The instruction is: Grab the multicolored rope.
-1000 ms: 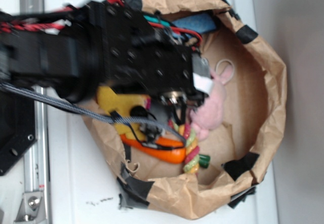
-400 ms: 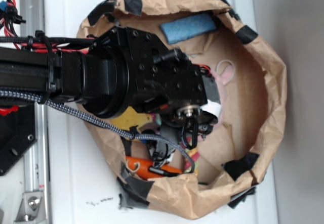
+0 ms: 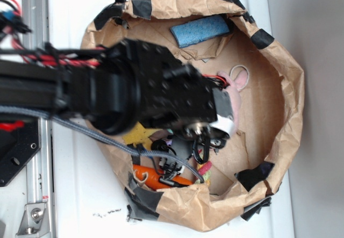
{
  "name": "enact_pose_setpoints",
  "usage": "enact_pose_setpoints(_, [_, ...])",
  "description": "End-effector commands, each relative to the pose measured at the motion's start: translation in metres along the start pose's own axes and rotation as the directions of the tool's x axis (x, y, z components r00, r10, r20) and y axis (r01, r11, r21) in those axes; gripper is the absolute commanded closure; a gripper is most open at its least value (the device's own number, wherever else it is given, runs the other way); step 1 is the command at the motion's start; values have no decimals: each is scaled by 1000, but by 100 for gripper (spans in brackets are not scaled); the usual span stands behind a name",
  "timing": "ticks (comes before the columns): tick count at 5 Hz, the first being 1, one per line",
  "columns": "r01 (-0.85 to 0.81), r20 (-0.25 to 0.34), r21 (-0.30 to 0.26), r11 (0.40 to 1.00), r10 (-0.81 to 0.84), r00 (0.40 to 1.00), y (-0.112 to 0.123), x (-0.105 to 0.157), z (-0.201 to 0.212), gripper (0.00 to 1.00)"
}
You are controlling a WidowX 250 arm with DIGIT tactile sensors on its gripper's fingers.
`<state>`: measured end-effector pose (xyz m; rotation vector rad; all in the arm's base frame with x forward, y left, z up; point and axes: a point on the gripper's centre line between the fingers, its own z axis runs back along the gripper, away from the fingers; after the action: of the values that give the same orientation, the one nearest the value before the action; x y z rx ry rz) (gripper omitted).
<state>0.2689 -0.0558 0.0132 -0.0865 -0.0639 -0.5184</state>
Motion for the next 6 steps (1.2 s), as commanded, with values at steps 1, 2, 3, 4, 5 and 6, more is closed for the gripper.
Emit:
enact_pose_setpoints(1, [52,-38,32,998,-50,998,0,13,-20,100])
enact_pose_setpoints(2, [48,-4,46,998,-48,999,1,15,-1,100])
enact_pose_setpoints(3, [26,52,95,995,-31,998,7,17,31,100])
enact_pose_setpoints(4, [-23,89,153,988,10,996,15,13,67,100])
enact_pose_setpoints(5, [-139,75,235,962,125,989,24,1,119,100])
enact_pose_setpoints(6, [-249,130,198,948,227,965,31,-13,164,100])
